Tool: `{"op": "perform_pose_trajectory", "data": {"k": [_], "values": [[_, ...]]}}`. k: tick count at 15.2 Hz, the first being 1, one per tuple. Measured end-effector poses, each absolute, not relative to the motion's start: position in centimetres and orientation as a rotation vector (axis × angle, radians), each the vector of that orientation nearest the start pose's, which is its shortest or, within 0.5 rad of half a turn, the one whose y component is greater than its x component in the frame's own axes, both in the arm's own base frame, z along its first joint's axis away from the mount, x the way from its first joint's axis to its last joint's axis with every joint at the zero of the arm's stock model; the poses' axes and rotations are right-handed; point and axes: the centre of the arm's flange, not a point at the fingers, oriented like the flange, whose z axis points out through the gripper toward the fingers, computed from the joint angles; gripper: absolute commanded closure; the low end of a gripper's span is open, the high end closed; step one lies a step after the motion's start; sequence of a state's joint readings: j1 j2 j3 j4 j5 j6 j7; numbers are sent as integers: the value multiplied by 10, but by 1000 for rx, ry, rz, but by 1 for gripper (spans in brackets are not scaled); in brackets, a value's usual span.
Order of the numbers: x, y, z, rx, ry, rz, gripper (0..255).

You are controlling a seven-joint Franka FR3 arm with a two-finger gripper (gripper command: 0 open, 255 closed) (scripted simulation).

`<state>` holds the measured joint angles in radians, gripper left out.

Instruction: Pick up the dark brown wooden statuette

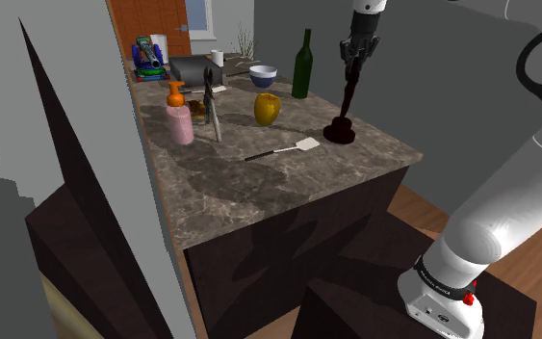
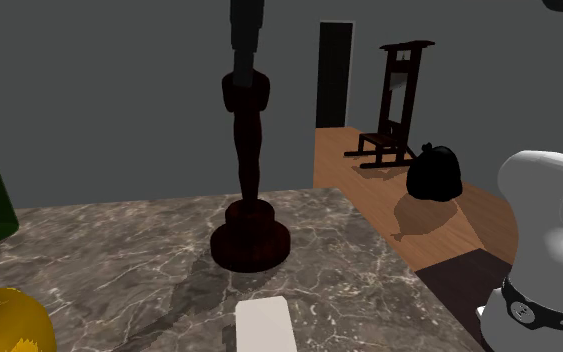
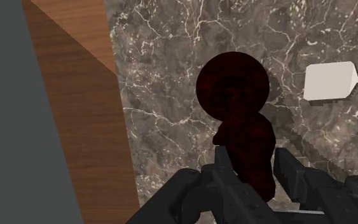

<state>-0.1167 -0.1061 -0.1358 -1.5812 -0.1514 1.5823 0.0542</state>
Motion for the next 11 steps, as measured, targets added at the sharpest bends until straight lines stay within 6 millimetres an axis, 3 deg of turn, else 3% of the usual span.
{"op": "perform_pose_trajectory", "data": {"k": [11], "values": [[500,-151,734,-3245,512,-151,255]]}}
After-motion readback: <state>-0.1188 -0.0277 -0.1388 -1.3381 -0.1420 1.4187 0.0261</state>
